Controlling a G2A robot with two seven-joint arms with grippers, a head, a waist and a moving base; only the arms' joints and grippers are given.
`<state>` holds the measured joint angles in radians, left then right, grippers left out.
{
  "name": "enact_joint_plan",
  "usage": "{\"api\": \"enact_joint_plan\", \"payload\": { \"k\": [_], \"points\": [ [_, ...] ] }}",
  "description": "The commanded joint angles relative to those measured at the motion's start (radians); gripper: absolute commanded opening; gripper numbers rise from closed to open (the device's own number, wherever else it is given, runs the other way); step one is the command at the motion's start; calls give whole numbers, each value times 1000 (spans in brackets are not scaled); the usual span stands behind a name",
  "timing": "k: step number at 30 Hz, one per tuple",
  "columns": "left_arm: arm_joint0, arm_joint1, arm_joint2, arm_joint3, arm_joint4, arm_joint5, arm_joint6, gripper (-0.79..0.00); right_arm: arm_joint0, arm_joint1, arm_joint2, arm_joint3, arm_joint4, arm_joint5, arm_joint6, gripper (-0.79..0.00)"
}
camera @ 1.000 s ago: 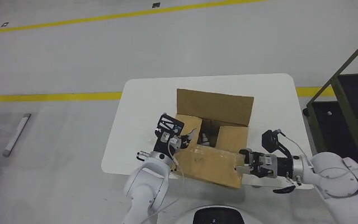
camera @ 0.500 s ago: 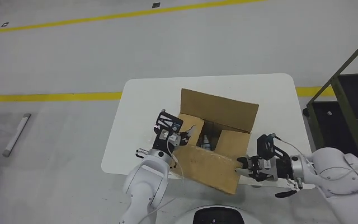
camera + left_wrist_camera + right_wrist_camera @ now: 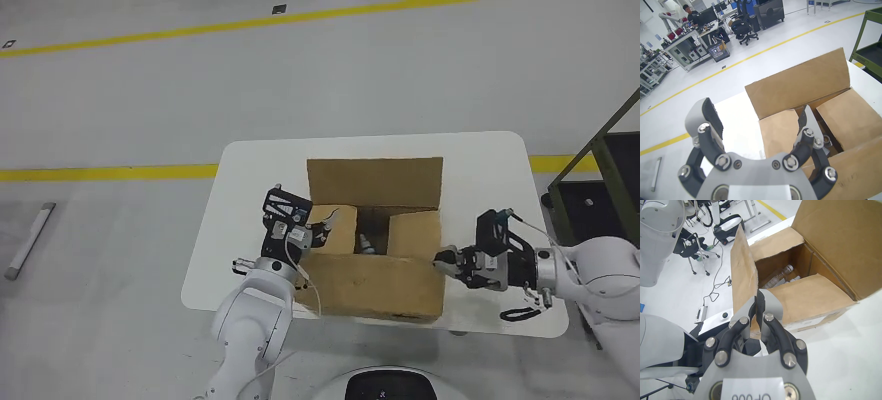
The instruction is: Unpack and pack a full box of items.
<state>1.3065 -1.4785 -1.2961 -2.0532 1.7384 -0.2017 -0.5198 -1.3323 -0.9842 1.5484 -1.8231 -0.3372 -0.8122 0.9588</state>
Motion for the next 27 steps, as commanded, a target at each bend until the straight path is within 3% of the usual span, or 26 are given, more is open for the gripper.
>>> {"api": "enact_joint_plan", "payload": {
  "k": [1,13,21,27],
  "points": [
    [0,1,1,0,0,-3,-3,0,8,2,14,-2,-18,7,-28,-785],
    [-25,9,31,20,41,-63,-44,0,-64,6,63,-110,-220,-82,-247,-785],
    [-23,17,71,0,31,-184,-67,0,-141,6,71,-133,-289,-68,-368,-785],
    [-2,29,56,-33,7,-281,-62,0,-161,7,62,-141,-295,-57,-413,-785]
  ]
}}
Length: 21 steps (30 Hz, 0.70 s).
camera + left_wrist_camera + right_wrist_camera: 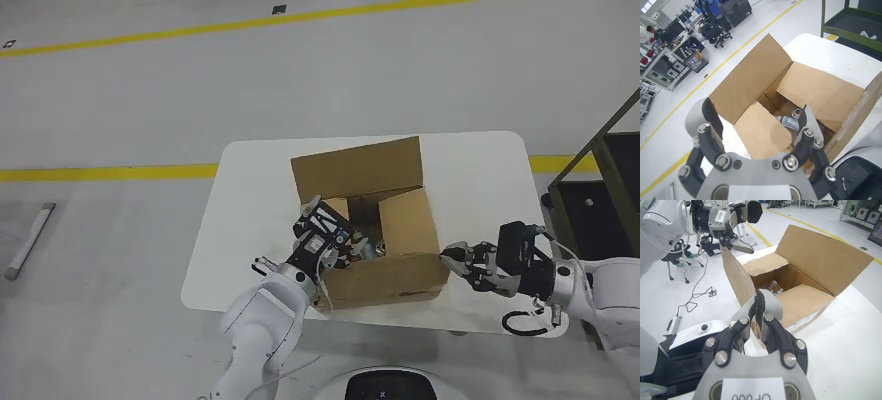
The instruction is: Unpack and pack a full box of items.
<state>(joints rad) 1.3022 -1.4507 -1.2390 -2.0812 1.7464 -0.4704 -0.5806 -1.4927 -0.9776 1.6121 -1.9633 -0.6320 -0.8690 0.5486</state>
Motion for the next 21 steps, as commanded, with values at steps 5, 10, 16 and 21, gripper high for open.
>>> {"api": "enact_joint_plan", "payload": {
  "k": [5,10,16,21],
  "points": [
    [14,11,5,-23,10,-67,10,0,-8,2,-11,2,6,5,-26,-785],
    [23,17,30,-32,17,-108,10,0,-8,4,-18,11,13,4,-43,-557],
    [25,26,39,-46,53,-137,16,0,-10,5,-19,33,83,22,-86,0],
    [22,31,41,-54,46,-145,19,0,-9,7,5,66,248,32,-145,-222]
  ]
}}
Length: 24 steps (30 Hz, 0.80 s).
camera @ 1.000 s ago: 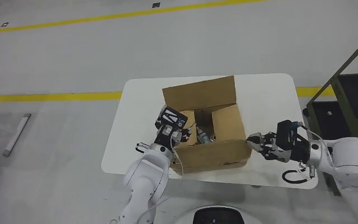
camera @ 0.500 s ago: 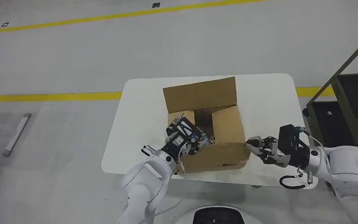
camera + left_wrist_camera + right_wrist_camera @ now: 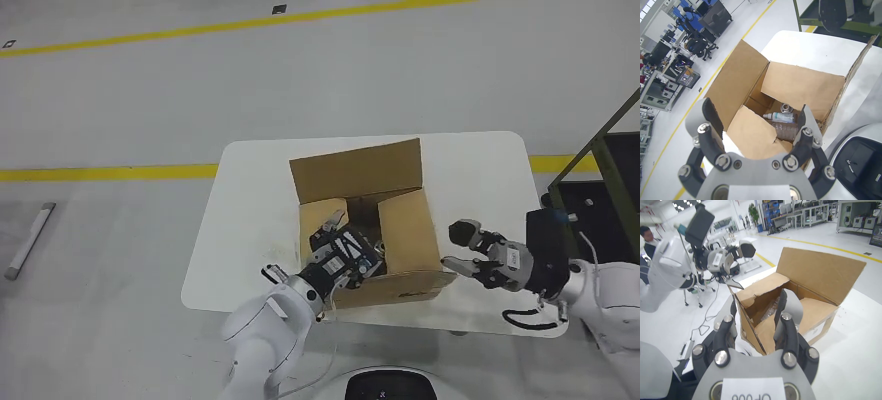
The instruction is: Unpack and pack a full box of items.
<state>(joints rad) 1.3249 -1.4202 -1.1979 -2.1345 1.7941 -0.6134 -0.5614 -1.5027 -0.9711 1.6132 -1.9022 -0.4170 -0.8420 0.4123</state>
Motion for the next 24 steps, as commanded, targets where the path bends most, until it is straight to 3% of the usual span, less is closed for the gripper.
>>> {"api": "enact_joint_plan", "payload": {
  "k": [1,3,9,13,24],
  "points": [
    [0,2,1,-2,-4,-5,-1,0,2,0,7,15,67,14,-15,-443],
    [3,4,4,-6,-11,-20,-7,0,9,3,12,30,84,84,25,-785],
    [24,12,14,-46,-77,-92,-36,0,36,2,-53,42,176,140,84,-785],
    [33,18,8,-55,-109,-103,-52,0,62,1,-136,67,201,154,184,-785],
    [27,29,-56,-53,-168,-36,-146,0,67,14,-199,131,283,44,367,-785]
  ]
}}
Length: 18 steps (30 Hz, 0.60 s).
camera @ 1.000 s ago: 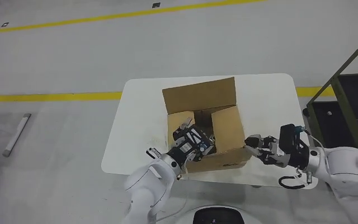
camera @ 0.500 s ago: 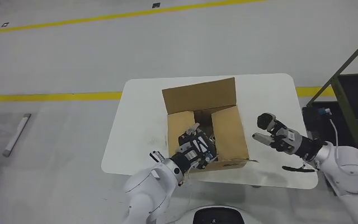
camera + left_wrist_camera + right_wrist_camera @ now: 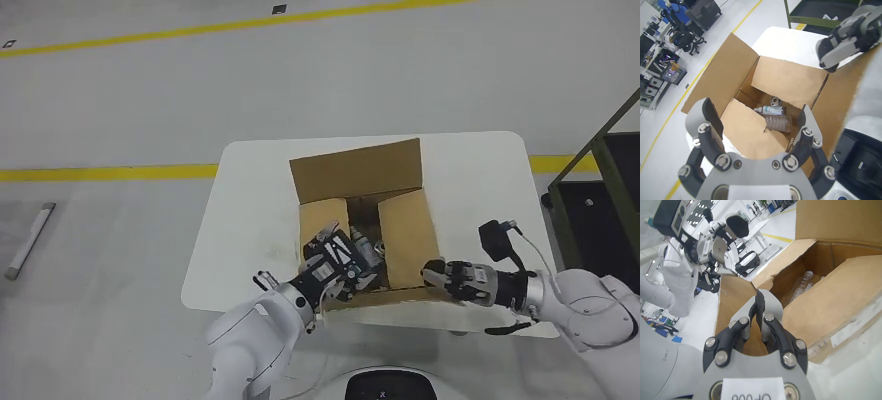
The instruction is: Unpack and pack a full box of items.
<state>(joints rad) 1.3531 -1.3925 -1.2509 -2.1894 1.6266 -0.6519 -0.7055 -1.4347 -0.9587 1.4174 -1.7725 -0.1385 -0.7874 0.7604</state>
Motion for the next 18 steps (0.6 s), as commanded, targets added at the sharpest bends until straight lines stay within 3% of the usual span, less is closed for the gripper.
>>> {"api": "enact_joint_plan", "payload": {
  "k": [1,9,18],
  "points": [
    [-3,2,-6,4,2,6,-4,0,-2,4,-4,3,5,-19,39,-785],
    [-38,6,-4,36,42,97,8,0,-9,15,-21,8,-71,-41,100,-785],
    [-93,-3,60,84,21,209,4,0,-23,16,-2,-7,-208,-37,-23,-785]
  ]
}}
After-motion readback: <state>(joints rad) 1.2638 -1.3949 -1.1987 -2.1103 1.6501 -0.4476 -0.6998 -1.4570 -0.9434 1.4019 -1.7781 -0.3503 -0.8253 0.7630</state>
